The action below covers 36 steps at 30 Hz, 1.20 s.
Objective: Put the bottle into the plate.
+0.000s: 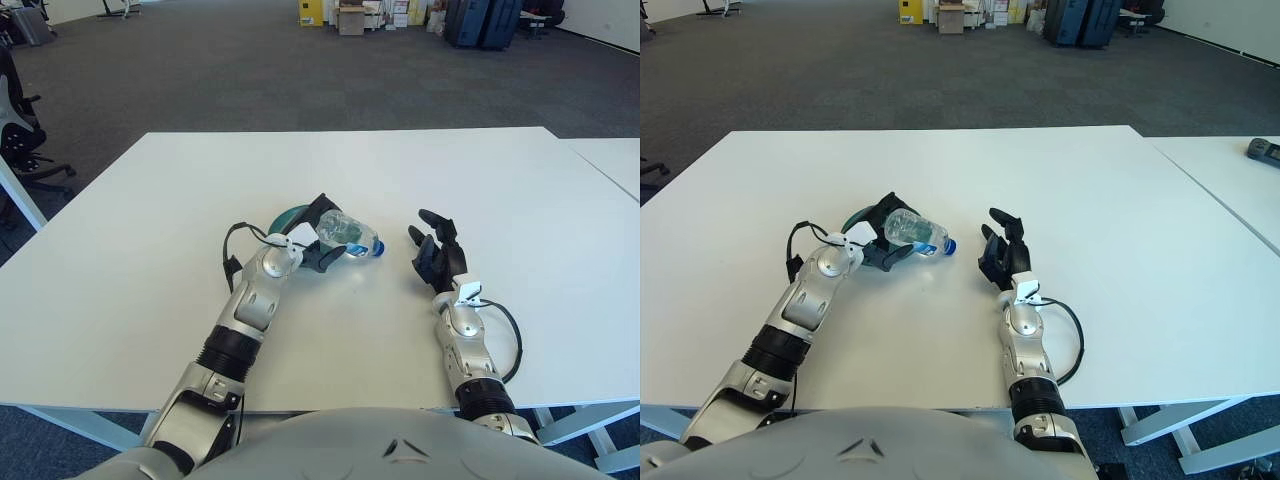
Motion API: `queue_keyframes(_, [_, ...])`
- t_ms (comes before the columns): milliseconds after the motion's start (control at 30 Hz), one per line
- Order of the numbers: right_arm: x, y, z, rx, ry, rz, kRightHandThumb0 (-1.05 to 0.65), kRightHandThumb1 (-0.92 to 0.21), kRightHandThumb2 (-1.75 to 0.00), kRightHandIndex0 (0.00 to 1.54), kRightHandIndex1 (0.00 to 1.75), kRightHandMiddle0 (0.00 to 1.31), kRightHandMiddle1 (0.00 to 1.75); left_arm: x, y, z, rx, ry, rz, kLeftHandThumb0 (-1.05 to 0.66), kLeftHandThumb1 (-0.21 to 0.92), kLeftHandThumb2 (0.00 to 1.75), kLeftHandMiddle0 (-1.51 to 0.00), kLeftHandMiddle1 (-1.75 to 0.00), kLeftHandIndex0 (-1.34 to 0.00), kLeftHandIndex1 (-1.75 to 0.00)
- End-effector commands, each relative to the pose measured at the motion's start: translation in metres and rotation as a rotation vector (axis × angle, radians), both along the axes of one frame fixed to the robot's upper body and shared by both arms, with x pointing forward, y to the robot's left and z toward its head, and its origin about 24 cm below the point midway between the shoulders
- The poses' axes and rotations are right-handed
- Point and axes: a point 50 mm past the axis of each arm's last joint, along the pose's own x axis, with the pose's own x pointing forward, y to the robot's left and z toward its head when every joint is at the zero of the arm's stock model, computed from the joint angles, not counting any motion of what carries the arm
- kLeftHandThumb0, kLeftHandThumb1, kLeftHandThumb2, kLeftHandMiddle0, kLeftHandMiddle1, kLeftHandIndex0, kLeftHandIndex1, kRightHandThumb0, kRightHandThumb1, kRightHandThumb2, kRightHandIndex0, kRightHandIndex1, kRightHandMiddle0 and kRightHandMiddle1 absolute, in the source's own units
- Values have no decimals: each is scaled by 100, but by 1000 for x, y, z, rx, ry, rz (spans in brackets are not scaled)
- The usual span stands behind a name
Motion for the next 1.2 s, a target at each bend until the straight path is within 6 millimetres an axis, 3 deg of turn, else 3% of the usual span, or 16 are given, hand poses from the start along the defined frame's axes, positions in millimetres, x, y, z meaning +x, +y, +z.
queue_keyframes(0, [-21,-3,-27,-2,159,-7,-91,-92,-97,52,1,0,90,7,-1,12,-6,-33,-34,-47,34,128,-123,-175,-60,-175])
queue_keyframes(1167, [-20,0,-27,-12,174,21,-91,-92,-95,55,3,0,89,5,3,10,-21,2,-99,-47,33,130,-117,-175,-60,-175])
